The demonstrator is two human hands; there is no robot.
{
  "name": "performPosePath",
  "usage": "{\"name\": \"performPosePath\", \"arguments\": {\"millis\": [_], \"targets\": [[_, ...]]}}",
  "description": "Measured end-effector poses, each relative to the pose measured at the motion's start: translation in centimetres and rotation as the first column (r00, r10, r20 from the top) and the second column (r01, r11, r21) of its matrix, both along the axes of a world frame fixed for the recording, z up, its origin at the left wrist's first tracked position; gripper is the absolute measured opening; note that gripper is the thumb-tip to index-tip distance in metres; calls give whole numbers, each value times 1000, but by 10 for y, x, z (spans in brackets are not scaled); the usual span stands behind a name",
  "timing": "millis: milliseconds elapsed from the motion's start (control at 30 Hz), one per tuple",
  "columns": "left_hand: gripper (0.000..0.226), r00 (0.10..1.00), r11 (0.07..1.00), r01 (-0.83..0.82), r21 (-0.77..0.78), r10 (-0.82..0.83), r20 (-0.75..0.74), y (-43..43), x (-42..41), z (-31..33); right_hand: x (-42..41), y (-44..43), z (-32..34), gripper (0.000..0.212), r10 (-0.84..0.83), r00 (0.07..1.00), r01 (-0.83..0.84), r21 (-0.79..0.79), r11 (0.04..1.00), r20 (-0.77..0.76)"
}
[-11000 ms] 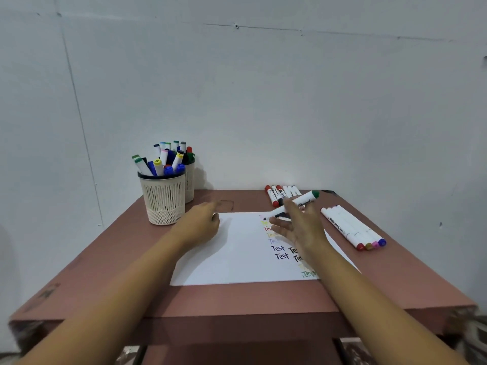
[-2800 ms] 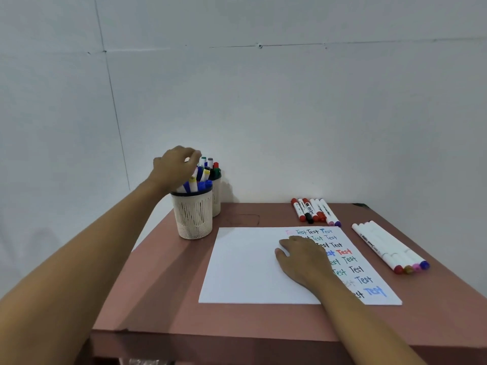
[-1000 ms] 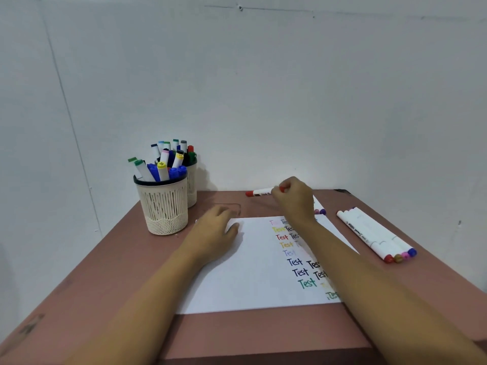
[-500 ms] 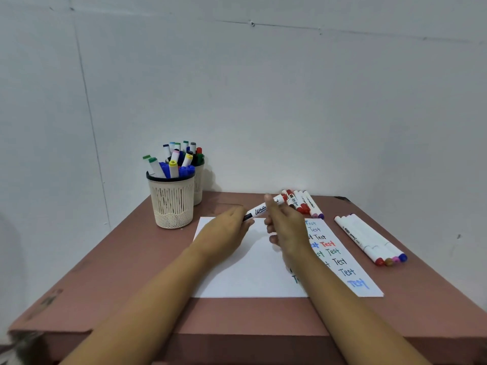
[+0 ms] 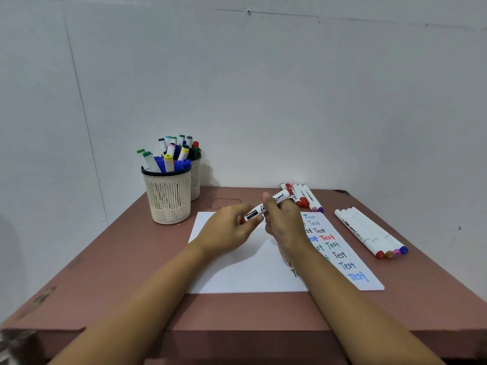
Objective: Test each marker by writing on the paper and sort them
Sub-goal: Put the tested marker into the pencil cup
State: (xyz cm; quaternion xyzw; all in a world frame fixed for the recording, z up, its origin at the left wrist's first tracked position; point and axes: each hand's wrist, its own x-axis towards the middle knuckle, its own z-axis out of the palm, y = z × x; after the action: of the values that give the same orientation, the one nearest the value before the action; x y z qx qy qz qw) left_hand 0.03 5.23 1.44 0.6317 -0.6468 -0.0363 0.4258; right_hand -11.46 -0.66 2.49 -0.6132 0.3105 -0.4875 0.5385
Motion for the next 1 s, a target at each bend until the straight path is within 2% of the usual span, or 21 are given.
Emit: {"name": "performPosePath", "arguments": {"millis": [233, 333, 400, 500, 567, 700, 800, 900, 1000], "targets": [[40, 931, 981, 193, 3, -182, -316, 6, -6, 9, -3, -2, 1, 38, 97, 995, -95, -106, 990, 17], [22, 843, 955, 295, 35, -242, -481, 11, -4, 12, -7, -3, 3, 38, 148, 989, -141, -195, 971, 23], [17, 825, 950, 310, 47, -244, -509, 12, -1, 13, -8, -3, 5, 37, 175, 985, -170, -231, 958, 1], [10, 878, 969, 242, 55, -194, -436, 11, 2, 13, -7, -3, 3, 32, 165, 986, -161, -181, 970, 7], [15, 914, 983, 172, 59, -137, -382, 8, 5, 11, -6, -2, 4, 24, 155, 986, -150, -87, 985, 60], [39, 973, 992, -45, 121, 71, -222, 1, 18, 5, -11, -6, 11, 21, 26, 940, -94, 185, 978, 341], [35, 983, 983, -140, 116, 152, -104, -1, 25, 3, -17, -9, 12, 32, -34, 891, -129, 324, 937, 452], [36, 988, 977, -148, 151, 155, -30, 2, 25, 4, -21, -5, 9, 29, -2, 914, -153, 350, 924, 406], [43, 980, 959, -168, 229, 138, 142, 5, 25, 12, -29, -2, 9, 22, 24, 957, -115, 304, 946, 288]]}}
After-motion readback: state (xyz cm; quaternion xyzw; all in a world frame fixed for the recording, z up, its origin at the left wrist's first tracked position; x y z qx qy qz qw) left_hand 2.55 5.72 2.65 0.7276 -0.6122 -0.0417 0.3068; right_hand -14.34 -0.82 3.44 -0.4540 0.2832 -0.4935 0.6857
